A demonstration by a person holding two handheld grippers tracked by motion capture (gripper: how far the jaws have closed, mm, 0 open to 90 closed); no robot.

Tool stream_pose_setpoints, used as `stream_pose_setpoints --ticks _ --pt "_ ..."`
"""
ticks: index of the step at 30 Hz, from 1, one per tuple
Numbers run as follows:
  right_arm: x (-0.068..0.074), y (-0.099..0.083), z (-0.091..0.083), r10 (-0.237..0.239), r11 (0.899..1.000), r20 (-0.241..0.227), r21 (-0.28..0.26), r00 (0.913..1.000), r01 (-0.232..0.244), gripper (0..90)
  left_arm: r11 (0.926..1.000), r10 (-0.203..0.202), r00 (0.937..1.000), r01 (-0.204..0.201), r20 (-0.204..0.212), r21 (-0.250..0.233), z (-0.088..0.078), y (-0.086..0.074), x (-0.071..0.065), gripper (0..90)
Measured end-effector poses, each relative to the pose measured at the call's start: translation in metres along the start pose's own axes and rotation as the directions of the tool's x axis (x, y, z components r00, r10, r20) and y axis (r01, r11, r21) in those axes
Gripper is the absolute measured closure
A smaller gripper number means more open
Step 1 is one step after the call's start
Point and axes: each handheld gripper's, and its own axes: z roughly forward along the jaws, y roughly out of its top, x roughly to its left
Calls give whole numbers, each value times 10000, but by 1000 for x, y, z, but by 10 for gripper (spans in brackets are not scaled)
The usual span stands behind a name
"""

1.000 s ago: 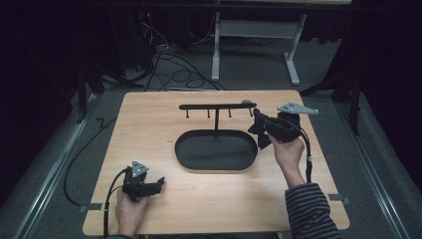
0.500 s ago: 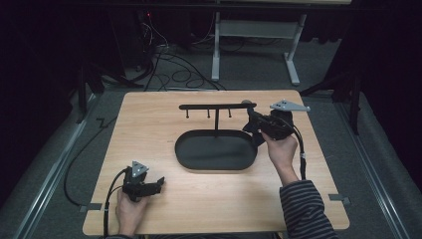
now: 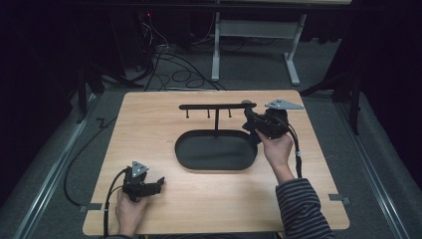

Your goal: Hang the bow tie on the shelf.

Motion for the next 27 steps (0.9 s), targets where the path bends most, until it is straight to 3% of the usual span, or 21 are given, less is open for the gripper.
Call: stream_pose_setpoints --ticks 27 --pt "-4 6 4 256 9997 29 22 9997 -256 832 10000 -2 10000 2 0 -1 0 0 0 170"
